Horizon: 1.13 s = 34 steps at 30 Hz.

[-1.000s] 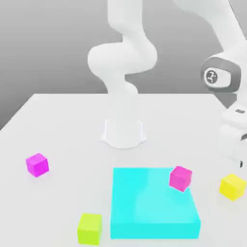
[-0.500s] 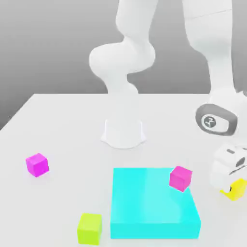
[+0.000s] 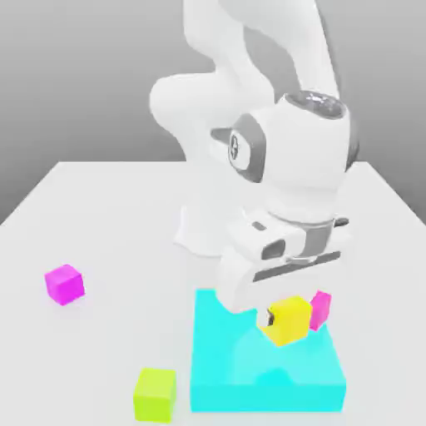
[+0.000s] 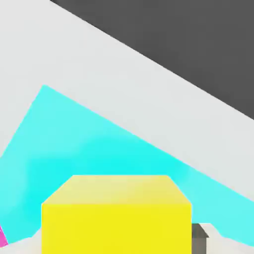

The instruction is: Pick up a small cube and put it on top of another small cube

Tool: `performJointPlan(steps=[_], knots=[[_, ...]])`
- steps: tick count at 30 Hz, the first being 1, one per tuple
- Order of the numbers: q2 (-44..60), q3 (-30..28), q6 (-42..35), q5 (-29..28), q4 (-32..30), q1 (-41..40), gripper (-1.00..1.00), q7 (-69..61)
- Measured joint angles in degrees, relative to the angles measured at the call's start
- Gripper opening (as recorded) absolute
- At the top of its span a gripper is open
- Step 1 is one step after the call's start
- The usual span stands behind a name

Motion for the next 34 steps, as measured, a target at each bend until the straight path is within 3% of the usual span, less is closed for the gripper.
performJointPlan(steps=[5,17,25,34], knots=[[-4.7,-7.8,-1.3,-1.7,-3.0,-8.2,-1.0,-16.0],[-11.0,-32.8,-1.3,-6.6,-10.7,-25.5,-1.0,-52.7],[-3.5,-37.3,4.6,5.2,-11.5,-20.6,-1.0,-63.4],[4.4,-35.9,10.5,19.7,-11.2,-18.2,-1.0,-73.6]])
